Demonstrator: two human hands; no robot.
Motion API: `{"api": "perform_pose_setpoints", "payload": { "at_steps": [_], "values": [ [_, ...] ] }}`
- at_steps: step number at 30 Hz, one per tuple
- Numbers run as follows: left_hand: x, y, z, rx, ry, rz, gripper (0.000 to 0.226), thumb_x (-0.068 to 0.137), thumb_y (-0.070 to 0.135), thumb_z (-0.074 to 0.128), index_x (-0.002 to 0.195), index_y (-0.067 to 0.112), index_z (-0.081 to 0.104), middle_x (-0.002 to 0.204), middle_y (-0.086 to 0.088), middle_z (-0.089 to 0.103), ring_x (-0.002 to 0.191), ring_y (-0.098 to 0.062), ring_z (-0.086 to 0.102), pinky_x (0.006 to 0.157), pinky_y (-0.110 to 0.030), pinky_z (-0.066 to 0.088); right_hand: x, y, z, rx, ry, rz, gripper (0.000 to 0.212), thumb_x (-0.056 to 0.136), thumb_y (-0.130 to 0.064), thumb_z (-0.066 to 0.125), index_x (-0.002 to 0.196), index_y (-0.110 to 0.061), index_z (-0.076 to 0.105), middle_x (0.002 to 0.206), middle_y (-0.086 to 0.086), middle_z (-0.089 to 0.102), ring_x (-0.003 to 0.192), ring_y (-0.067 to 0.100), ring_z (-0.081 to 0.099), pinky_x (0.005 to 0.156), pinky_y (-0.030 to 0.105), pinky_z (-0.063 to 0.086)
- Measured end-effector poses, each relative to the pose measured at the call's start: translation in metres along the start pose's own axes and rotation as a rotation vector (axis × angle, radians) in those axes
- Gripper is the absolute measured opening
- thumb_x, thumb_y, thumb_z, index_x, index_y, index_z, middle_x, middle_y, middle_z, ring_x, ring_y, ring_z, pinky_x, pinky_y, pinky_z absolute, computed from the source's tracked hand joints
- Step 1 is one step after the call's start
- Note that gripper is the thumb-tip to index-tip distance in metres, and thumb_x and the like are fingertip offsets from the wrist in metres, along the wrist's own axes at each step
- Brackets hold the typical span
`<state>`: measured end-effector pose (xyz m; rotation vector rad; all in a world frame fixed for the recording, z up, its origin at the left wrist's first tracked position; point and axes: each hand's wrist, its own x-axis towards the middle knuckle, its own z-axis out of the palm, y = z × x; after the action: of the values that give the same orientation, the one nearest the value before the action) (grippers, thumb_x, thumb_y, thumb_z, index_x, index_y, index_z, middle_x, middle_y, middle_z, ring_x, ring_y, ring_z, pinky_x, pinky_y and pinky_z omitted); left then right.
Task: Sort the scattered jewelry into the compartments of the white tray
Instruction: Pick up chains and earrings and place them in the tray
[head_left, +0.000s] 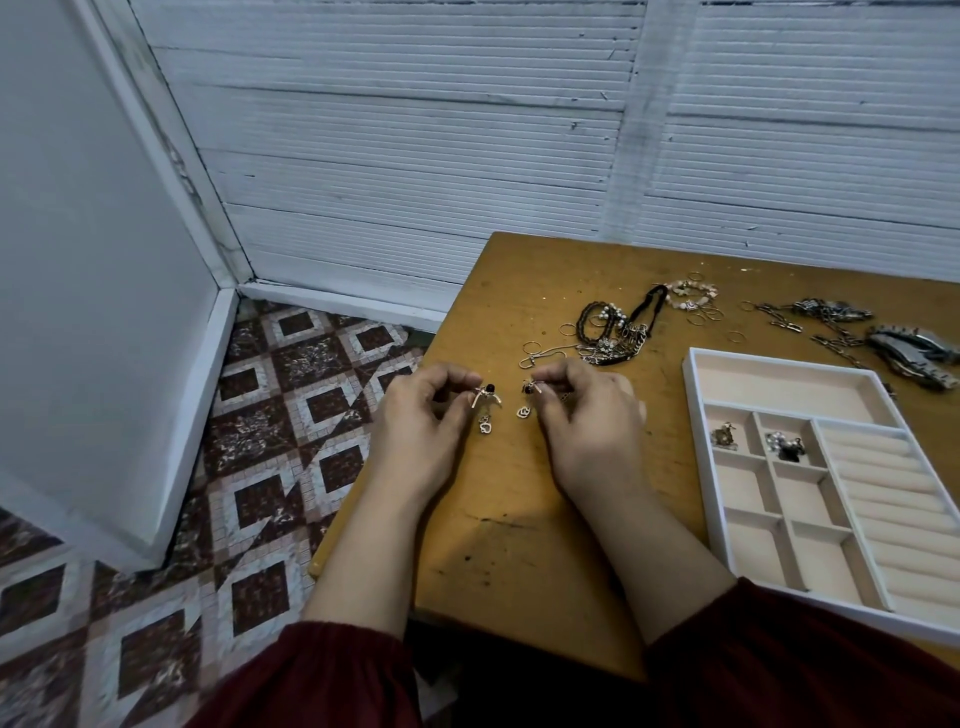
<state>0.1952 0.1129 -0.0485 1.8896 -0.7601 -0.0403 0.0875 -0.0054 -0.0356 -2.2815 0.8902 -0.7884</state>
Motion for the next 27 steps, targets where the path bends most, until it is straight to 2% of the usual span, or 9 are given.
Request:
{"api": "perform_pose_setpoints", "payload": {
  "at_steps": [5,10,12,18,21,24,27],
  "values": [
    [0.0029,-0.0082,0.0017,0.091,0.013,-0.034,0.013,0.084,0.026,0.069,0.090,0.037,0.069,0.094,0.008,0.067,0.090,-0.006,0.060,0.082,-0.039,0.052,-0.0003,0.0018,-0.0003,-0.006,0.023,0.044,0.015,0.092,-0.033,0.056,0.103,-0.036,0.066,0.102,-0.018,0.065,0.108,0.012,0.045,0.082,0.027,0.021],
    [0.0039,-0.0090,0.0023,0.095,0.022,-0.015,0.009,0.082,0.026,0.070,0.085,0.034,0.069,0.087,0.014,0.068,0.090,-0.012,0.060,0.080,-0.042,0.051,-0.0008,0.0004,-0.0013,0.043,0.032,0.061,0.011,0.088,-0.032,0.062,0.098,-0.032,0.068,0.082,-0.020,0.061,0.104,0.011,0.051,0.093,0.032,0.029],
    [0.0042,-0.0089,0.0024,0.102,0.018,-0.010,0.008,0.083,0.026,0.070,0.085,0.034,0.069,0.087,0.015,0.067,0.091,-0.013,0.059,0.079,-0.042,0.051,-0.0012,0.0004,-0.0019,0.047,0.037,0.062,0.009,0.088,-0.032,0.063,0.095,-0.032,0.068,0.080,-0.020,0.060,0.103,0.011,0.051,0.095,0.034,0.030],
    [0.0033,-0.0091,0.0018,0.132,-0.014,-0.024,0.009,0.079,0.035,0.063,0.087,0.040,0.064,0.087,0.011,0.066,0.092,-0.014,0.060,0.080,-0.042,0.051,-0.0026,0.0010,-0.0021,0.042,0.005,0.030,0.002,0.085,-0.033,0.066,0.085,-0.034,0.064,0.077,-0.023,0.056,0.100,0.008,0.046,0.085,0.028,0.024],
    [0.0027,-0.0081,0.0012,0.165,-0.028,-0.038,0.013,0.080,0.030,0.065,0.082,0.042,0.062,0.089,0.008,0.066,0.092,-0.015,0.060,0.082,-0.042,0.051,-0.0020,0.0017,-0.0019,-0.003,-0.060,0.041,0.005,0.081,-0.033,0.068,0.081,-0.036,0.064,0.079,-0.022,0.056,0.104,0.007,0.043,0.081,0.025,0.019],
    [0.0019,-0.0058,0.0012,0.187,-0.029,-0.055,0.022,0.080,0.025,0.067,0.077,0.046,0.062,0.092,0.008,0.067,0.095,-0.013,0.059,0.085,-0.041,0.050,-0.0012,0.0026,-0.0012,-0.034,-0.082,0.053,0.003,0.079,-0.035,0.069,0.082,-0.035,0.068,0.083,-0.019,0.061,0.108,0.008,0.044,0.082,0.024,0.019],
    [0.0009,-0.0005,0.0013,0.138,-0.020,-0.074,0.015,0.078,0.023,0.069,0.079,0.038,0.069,0.088,0.010,0.070,0.091,-0.009,0.062,0.084,-0.036,0.052,-0.0016,0.0018,-0.0006,-0.014,-0.065,0.043,0.007,0.077,-0.038,0.070,0.082,-0.034,0.070,0.089,-0.016,0.067,0.108,0.008,0.046,0.088,0.026,0.022]
  ]
}}
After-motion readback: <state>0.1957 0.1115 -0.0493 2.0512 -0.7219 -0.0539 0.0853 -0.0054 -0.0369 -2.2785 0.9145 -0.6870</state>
